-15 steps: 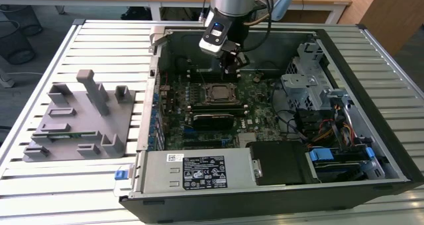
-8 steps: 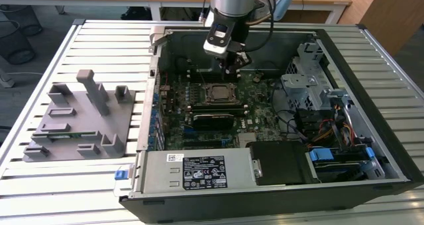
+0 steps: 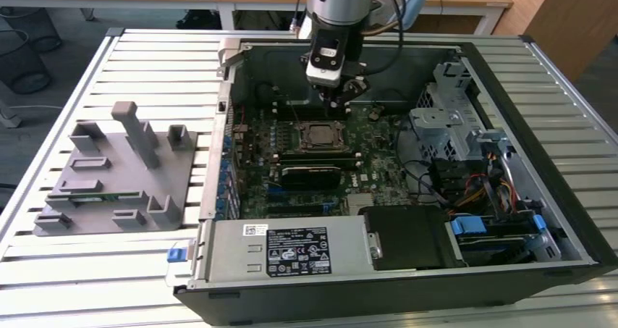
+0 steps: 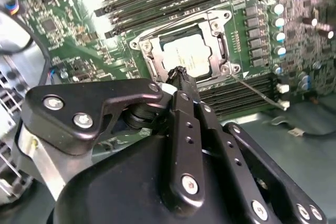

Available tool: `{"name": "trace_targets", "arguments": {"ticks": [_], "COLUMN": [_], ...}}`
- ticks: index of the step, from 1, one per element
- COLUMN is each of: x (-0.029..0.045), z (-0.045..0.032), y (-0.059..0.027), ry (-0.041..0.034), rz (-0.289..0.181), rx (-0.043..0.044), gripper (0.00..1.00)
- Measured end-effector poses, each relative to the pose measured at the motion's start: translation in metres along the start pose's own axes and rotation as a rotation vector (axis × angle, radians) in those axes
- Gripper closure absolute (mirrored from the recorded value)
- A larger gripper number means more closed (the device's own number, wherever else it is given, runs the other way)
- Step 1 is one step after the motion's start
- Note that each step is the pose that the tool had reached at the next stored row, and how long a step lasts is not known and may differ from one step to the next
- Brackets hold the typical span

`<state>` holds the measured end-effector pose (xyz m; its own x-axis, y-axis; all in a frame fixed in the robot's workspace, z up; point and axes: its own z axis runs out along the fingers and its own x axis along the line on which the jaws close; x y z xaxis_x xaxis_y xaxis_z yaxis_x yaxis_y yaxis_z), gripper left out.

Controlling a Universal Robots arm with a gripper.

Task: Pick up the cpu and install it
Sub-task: 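Install the first cpu locking lever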

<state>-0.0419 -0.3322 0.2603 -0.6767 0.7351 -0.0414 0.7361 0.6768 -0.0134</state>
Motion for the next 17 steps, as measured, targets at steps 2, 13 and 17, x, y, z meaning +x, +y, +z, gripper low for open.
{"name": "trace_targets", "arguments": {"ticks": [2,13,17], "x": [0.0000,0.0001,0.0001], "z": [0.0002,0.0013,0.0015], "y": [0.0000,0.0000,0.0000], "ry": [-0.0005,-0.0032,-0.0056], "rz": [-0.036,-0.236,-0.310], "rx": [-0.0015,-0.0097,-0.0112], "gripper": [0.89,0.89,0.89]}}
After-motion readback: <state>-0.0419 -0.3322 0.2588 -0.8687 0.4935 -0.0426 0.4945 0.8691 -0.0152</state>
